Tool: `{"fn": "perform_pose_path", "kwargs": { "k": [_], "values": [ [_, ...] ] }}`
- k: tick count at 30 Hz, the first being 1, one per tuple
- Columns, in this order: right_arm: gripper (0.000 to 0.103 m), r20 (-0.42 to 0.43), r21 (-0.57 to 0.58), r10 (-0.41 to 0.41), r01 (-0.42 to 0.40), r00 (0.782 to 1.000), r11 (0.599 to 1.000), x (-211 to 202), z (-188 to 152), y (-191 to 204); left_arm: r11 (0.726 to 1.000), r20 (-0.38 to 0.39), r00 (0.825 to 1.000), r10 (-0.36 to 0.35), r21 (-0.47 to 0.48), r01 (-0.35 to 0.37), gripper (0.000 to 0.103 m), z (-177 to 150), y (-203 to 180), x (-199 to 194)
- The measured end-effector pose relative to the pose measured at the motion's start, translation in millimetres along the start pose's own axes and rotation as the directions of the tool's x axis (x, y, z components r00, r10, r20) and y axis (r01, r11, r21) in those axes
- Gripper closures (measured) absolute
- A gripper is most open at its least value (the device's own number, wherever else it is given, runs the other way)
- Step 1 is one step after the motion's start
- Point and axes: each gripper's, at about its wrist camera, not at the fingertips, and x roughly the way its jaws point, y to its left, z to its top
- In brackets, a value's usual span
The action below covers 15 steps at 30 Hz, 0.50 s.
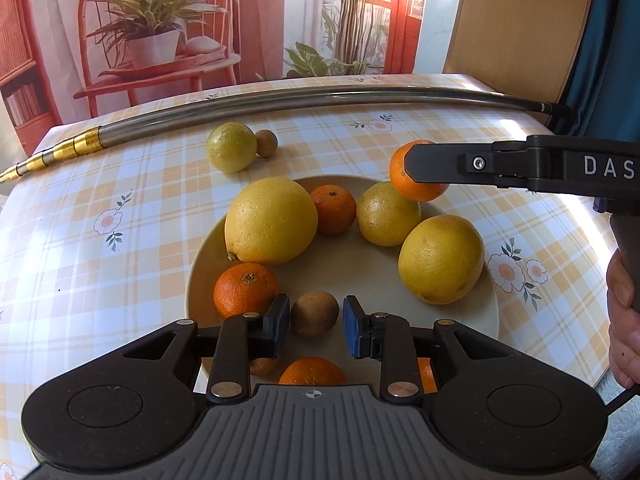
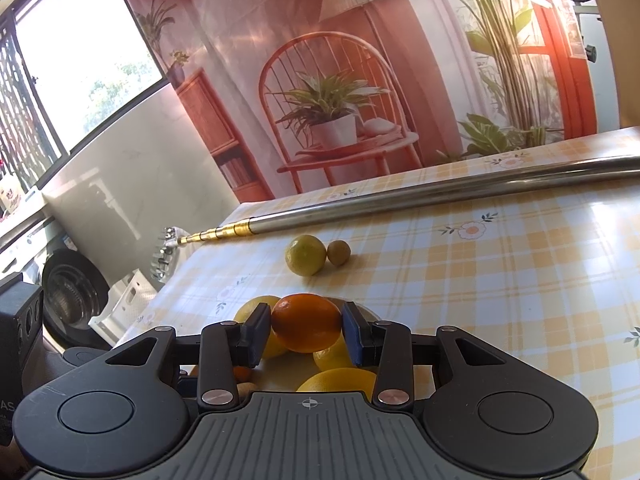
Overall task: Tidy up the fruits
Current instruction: 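Lower kiwi onto plate and open left tool while right tool releases orange there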
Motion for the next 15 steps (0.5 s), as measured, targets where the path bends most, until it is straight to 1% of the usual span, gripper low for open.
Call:
{"fn": "perform_pose_path", "kwargs": {
  "k": [2, 3, 5, 7, 11, 15],
  "values": [
    [0.067, -0.002, -0.004, 0.0, 0.0, 1.0, 1.0, 0.6, 0.4, 0.7, 1.0, 0.029, 1.0, 0.004, -0.016, -0.003, 0.07, 1.0, 1.7, -6.9],
    [0.067, -0.004, -0.007, -0.001, 0.001, 1.0, 1.0, 0.8, 0.7, 1.3, 1.0, 0.048, 0.999, 0.007, -0.026, -0.006, 0.067, 1.4, 2.8, -11.3],
    [0.067, -0.007, -0.014, -0.001, 0.001, 1.0, 1.0, 1.3, 0.5, 2.9, 0.999, 0.089, 0.996, 0.012, -0.049, -0.008, 0.063, 1.1, 5.7, -21.6],
    [0.067, -0.015, -0.016, -0.001, 0.001, 1.0, 1.0, 3.3, 0.7, 4.8, 0.998, 0.121, 0.992, 0.029, -0.066, -0.021, 0.063, 1.0, 8.9, -28.8],
    [0.067, -0.044, -0.05, -0.002, -0.001, 0.999, 0.999, 10.1, 1.8, 13.6, 0.99, 0.167, 0.98, 0.106, -0.109, -0.088, 0.063, 2.6, 20.7, -40.6],
    [0.067, -0.08, -0.101, -0.01, 0.002, 0.997, 0.995, 19.1, 2.5, 27.8, 0.975, 0.189, 0.971, 0.147, -0.192, -0.11, 0.063, 2.9, 39.3, -48.9]
  ]
}}
